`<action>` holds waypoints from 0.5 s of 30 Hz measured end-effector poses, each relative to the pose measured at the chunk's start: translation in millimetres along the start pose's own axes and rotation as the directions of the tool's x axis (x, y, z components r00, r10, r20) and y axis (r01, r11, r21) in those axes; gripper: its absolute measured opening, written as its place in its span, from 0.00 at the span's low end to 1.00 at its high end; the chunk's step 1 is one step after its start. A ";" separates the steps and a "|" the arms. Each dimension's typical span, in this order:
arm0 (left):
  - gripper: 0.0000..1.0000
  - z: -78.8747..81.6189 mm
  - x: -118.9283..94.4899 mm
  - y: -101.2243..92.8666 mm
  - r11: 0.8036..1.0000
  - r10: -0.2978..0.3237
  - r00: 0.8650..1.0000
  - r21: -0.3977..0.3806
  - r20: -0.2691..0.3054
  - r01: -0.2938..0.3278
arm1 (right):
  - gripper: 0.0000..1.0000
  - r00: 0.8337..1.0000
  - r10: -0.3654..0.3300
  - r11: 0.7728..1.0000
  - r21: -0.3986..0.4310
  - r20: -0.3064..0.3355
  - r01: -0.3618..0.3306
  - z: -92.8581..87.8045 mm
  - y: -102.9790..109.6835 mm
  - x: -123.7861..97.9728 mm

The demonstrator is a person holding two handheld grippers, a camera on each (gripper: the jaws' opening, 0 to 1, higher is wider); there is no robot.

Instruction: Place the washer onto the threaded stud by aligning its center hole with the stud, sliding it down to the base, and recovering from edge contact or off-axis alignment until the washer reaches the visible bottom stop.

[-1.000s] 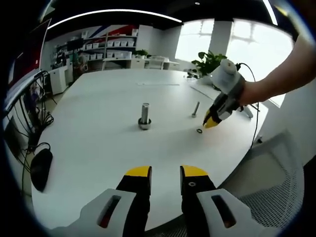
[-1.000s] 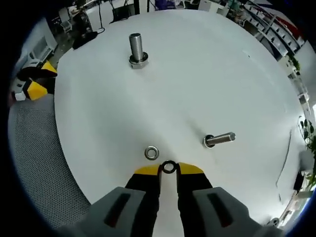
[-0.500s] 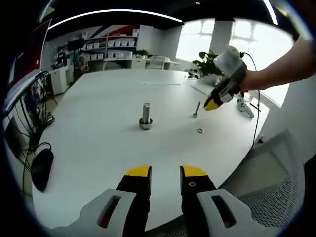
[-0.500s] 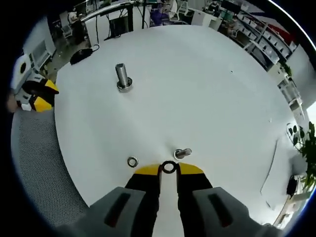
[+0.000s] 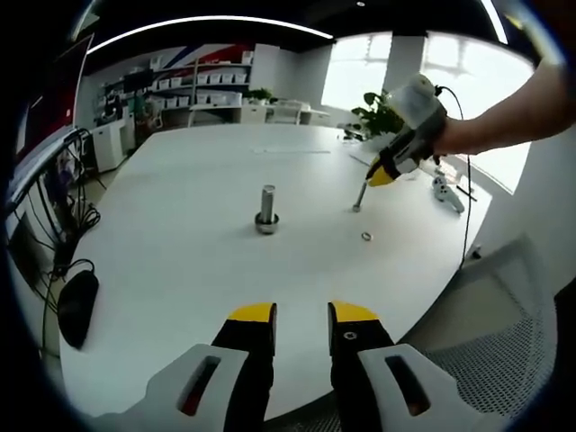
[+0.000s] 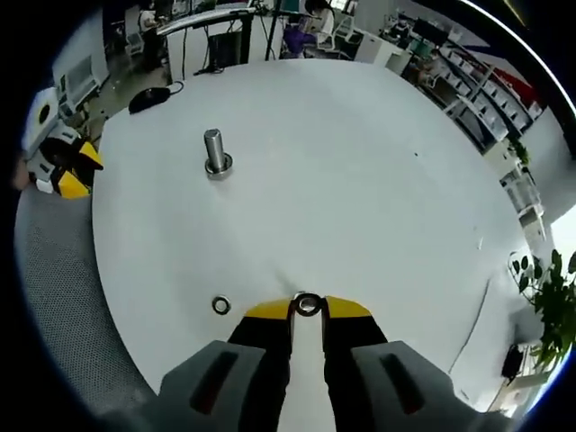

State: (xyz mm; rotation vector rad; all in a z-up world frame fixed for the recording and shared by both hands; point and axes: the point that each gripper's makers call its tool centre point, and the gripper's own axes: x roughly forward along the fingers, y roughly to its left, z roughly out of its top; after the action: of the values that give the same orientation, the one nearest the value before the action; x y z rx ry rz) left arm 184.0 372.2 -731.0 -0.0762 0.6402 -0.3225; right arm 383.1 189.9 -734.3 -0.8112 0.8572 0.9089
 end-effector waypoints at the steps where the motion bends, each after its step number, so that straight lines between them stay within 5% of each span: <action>1: 0.20 -0.1 0.1 0.1 1.000 0.001 1.000 0.000 -0.001 -0.001 | 0.14 1.000 -0.004 1.000 -0.002 -0.004 0.004 -0.5 -0.9 -0.8; 15: 0.20 -1.0 -0.1 1.0 1.000 0.006 1.000 -0.001 -0.007 -0.006 | 0.14 0.999 0.023 1.000 -0.009 -0.026 -0.023 -1.7 -3.9 11.9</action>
State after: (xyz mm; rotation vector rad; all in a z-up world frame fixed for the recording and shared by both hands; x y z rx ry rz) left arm 183.6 373.2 -731.9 -0.0743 0.6475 -0.3168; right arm 390.3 190.7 -744.7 -0.8235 0.8868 0.9248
